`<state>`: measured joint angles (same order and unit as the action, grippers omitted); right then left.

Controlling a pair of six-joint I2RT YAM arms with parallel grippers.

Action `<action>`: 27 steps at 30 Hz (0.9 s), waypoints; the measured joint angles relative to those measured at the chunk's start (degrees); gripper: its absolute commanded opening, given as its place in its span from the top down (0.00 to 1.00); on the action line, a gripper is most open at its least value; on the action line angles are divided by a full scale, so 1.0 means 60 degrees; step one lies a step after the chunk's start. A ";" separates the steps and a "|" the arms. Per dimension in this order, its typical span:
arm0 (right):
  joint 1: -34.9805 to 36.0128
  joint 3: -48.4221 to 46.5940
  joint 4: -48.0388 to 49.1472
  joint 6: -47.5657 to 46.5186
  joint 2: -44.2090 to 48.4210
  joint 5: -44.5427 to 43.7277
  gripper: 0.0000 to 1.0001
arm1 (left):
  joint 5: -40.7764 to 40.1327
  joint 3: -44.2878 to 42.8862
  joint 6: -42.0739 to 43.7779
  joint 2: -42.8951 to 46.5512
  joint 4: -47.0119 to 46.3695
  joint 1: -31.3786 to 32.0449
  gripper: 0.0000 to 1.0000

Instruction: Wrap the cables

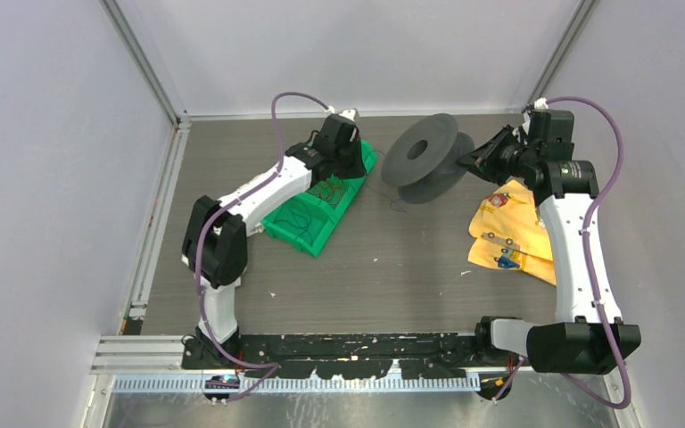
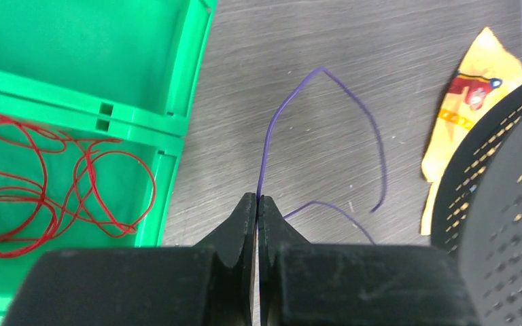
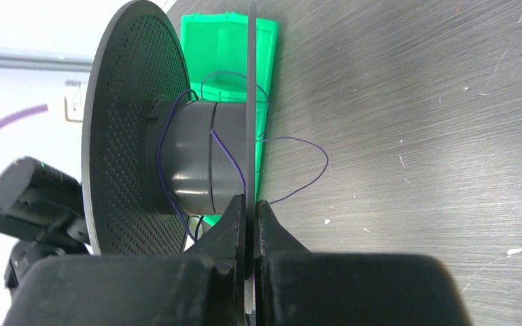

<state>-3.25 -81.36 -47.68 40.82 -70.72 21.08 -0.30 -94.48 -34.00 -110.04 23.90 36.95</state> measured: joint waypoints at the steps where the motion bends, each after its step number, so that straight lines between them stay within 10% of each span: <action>1: 0.0018 0.0000 -0.0026 -0.0062 0.0051 0.0069 0.99 | 0.0113 -0.0120 0.0004 -0.0011 0.0018 -0.0087 1.00; 19: 0.1978 -0.0401 -0.2626 -0.3297 -0.0270 0.0514 0.99 | 0.1472 -0.6102 0.0015 -0.2160 0.0710 -0.1293 0.99; 27: 0.2736 -0.0160 -0.2699 -0.3530 -0.0466 -0.0630 1.00 | 0.2484 -0.5839 -0.0951 -0.1985 0.0087 -0.1235 0.99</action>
<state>13.17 -82.32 -63.88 19.64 -73.52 17.30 14.61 -129.51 -39.70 -121.95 24.43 29.54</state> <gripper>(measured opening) 0.050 0.010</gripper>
